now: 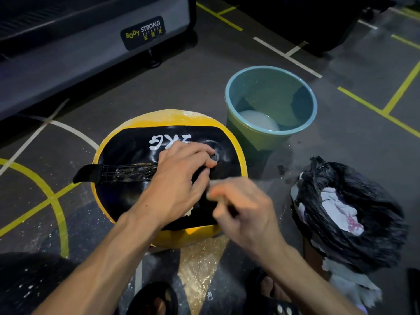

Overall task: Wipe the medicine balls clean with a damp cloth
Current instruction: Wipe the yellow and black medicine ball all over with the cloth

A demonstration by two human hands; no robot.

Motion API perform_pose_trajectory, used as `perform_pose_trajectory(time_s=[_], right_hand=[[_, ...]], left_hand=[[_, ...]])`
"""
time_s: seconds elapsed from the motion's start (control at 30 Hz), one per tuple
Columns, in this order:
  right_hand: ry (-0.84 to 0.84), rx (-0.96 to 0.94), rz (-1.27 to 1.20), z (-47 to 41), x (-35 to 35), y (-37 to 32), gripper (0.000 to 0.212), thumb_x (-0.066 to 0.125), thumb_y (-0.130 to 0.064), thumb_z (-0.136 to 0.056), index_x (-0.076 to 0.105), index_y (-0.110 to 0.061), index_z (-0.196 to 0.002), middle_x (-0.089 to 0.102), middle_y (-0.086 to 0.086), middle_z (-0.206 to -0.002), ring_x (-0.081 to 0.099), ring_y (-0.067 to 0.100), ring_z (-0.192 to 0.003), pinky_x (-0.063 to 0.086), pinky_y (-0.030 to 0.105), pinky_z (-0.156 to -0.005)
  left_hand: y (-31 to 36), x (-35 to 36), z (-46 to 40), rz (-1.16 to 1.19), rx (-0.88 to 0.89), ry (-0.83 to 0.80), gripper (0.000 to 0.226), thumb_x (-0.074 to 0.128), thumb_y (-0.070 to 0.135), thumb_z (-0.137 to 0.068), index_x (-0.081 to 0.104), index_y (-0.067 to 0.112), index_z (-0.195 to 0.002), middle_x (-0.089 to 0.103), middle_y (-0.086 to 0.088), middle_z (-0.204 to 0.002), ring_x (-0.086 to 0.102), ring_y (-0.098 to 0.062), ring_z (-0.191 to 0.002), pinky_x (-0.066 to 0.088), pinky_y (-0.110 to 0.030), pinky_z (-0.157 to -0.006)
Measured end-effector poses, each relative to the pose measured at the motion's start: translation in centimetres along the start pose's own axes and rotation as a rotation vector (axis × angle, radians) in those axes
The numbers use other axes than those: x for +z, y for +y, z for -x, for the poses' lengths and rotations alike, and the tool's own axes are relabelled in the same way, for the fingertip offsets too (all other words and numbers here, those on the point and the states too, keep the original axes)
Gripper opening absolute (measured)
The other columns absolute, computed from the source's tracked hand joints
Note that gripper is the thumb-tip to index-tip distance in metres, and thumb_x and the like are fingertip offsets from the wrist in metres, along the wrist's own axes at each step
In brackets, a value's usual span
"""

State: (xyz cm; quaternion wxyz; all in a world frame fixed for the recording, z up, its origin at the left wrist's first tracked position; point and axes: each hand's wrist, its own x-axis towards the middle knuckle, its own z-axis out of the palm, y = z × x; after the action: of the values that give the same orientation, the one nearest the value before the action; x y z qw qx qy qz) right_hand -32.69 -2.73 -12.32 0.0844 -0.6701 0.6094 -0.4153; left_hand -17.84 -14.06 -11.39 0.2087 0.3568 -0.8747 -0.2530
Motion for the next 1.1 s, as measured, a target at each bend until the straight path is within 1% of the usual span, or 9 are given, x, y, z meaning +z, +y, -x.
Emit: perform_pose_trajectory(time_s=[0.1, 0.23, 0.37, 0.43, 0.6, 0.73, 0.83, 0.97, 1.1], right_hand=[[-0.027, 0.068, 0.001, 1.2, -1.1, 0.5, 0.019, 0.07, 0.003, -0.075, 0.069, -0.012, -0.085, 0.066, -0.006, -0.083, 0.061, 0.016, -0.076, 0.051, 0.035, -0.063], [0.281, 0.366, -0.057, -0.2, -3.2, 1.7, 0.015, 0.067, -0.009, -0.084, 0.07, -0.023, -0.089, 0.065, -0.001, -0.076, 0.059, 0.016, -0.063, 0.049, 0.035, -0.055], [0.086, 0.127, -0.034, 0.0, 0.1, -0.3, 0.022, 0.063, 0.004, -0.083, 0.072, -0.012, -0.094, 0.071, -0.002, -0.094, 0.066, 0.017, -0.087, 0.054, 0.034, -0.077], [-0.023, 0.068, -0.052, 1.0, 0.4, -0.5, 0.017, 0.063, 0.0, -0.078, 0.071, -0.012, -0.088, 0.07, -0.004, -0.09, 0.064, 0.019, -0.084, 0.054, 0.035, -0.072], [0.243, 0.349, -0.103, -0.4, -2.2, 1.8, 0.02, 0.063, -0.007, -0.089, 0.072, -0.021, -0.1, 0.07, -0.007, -0.085, 0.062, 0.003, -0.069, 0.046, 0.015, -0.062], [0.079, 0.137, -0.097, 2.2, 0.1, -0.1, 0.016, 0.063, 0.001, -0.089, 0.071, -0.01, -0.098, 0.069, -0.011, -0.102, 0.066, 0.005, -0.092, 0.055, 0.02, -0.078], [0.05, 0.223, -0.12, 3.4, -1.5, 0.6, 0.014, 0.062, -0.008, -0.087, 0.072, -0.015, -0.095, 0.074, -0.012, -0.096, 0.071, 0.007, -0.085, 0.058, 0.03, -0.069], [0.285, 0.373, -0.029, 1.5, -2.8, 3.2, 0.024, 0.065, 0.003, -0.09, 0.071, -0.018, -0.102, 0.072, -0.007, -0.088, 0.064, 0.007, -0.069, 0.047, 0.019, -0.059], [0.113, 0.273, -0.043, 3.1, 1.2, 0.8, 0.02, 0.065, 0.005, -0.086, 0.07, -0.011, -0.096, 0.068, -0.005, -0.09, 0.06, 0.005, -0.075, 0.048, 0.02, -0.067]], left_hand=[[0.1, 0.3, 0.0, -0.018, 0.015, -0.012, 0.019, 0.058, 0.027, -0.094, 0.073, 0.025, -0.104, 0.062, 0.02, -0.128, 0.049, -0.014, -0.12, 0.027, -0.031, -0.104], [0.2, 0.2, -0.1, 0.02, -0.002, -0.004, 0.019, 0.056, 0.026, -0.094, 0.073, 0.025, -0.104, 0.062, 0.021, -0.127, 0.048, -0.012, -0.122, 0.026, -0.03, -0.107], [0.0, 0.1, -0.3, 0.01, -0.004, -0.007, 0.019, 0.056, 0.023, -0.093, 0.073, 0.025, -0.103, 0.062, 0.022, -0.126, 0.049, -0.012, -0.121, 0.027, -0.033, -0.107], [-0.4, 0.0, -0.2, 0.009, -0.006, -0.001, 0.019, 0.057, 0.023, -0.093, 0.073, 0.025, -0.102, 0.062, 0.023, -0.126, 0.049, -0.012, -0.121, 0.029, -0.034, -0.107], [-0.3, 0.0, 0.0, 0.021, 0.003, 0.013, 0.018, 0.057, 0.027, -0.094, 0.073, 0.026, -0.1, 0.062, 0.023, -0.125, 0.049, -0.012, -0.121, 0.03, -0.036, -0.107], [-0.5, -0.1, 0.0, -0.007, 0.019, 0.03, 0.018, 0.062, 0.044, -0.091, 0.07, 0.028, -0.096, 0.062, 0.023, -0.122, 0.049, -0.01, -0.117, 0.028, -0.032, -0.103], [-0.8, -0.1, -0.1, -0.026, 0.037, 0.031, 0.02, 0.067, 0.049, -0.088, 0.068, 0.031, -0.097, 0.062, 0.023, -0.124, 0.049, -0.009, -0.115, 0.025, -0.028, -0.098], [-0.9, -0.1, -0.2, -0.014, 0.039, 0.033, 0.018, 0.065, 0.047, -0.09, 0.067, 0.032, -0.099, 0.061, 0.024, -0.125, 0.048, -0.008, -0.116, 0.025, -0.03, -0.098], [-0.9, -0.1, -0.5, -0.017, 0.041, 0.045, 0.016, 0.066, 0.044, -0.089, 0.066, 0.031, -0.099, 0.061, 0.024, -0.124, 0.049, -0.01, -0.115, 0.027, -0.033, -0.094]])
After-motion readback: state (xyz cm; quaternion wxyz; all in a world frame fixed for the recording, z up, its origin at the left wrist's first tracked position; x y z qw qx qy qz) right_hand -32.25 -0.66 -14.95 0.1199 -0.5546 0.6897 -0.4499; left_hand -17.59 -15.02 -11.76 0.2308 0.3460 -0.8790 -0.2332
